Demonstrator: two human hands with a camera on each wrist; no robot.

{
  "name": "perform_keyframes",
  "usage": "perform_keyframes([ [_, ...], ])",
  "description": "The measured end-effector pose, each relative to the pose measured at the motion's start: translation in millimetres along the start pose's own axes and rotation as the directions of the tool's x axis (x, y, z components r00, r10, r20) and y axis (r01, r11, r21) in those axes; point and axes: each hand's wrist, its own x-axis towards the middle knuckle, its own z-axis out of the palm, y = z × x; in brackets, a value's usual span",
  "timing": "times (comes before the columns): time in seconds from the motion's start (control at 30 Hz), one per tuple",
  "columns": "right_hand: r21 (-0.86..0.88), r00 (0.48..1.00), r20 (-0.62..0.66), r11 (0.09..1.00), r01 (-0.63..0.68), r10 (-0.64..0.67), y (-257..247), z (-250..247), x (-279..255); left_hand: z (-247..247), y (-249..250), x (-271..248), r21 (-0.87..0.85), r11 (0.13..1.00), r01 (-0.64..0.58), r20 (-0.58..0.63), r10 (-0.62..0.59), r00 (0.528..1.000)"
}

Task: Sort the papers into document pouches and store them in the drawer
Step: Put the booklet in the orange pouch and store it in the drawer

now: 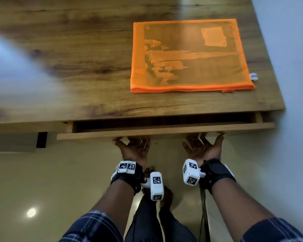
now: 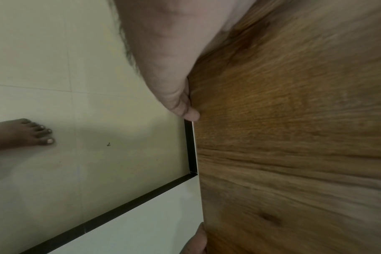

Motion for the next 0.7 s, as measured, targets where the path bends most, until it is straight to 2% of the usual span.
perform_keyframes([
  [0.23,-0.068,0.999,0.022,0.997,-0.022,0.024,13.8,-52.2,-50.1,-40.8,-16.8,-54.2,0.025,1.000,-0.019,-0.053,0.020,0.998],
  [0.33,-0.095,0.999,-0.020,0.995,-0.030,0.028,22.1,-73.5,-68.3,-60.4,-27.9,-71.2,0.070,0.997,-0.020,-0.112,0.027,0.993],
  [0.7,-0.123,0.999,-0.046,0.992,-0.026,0.020,39.7,-124.3,-108.9,-115.6,-33.5,-121.0,0.257,0.964,0.069,-0.158,-0.029,0.987],
])
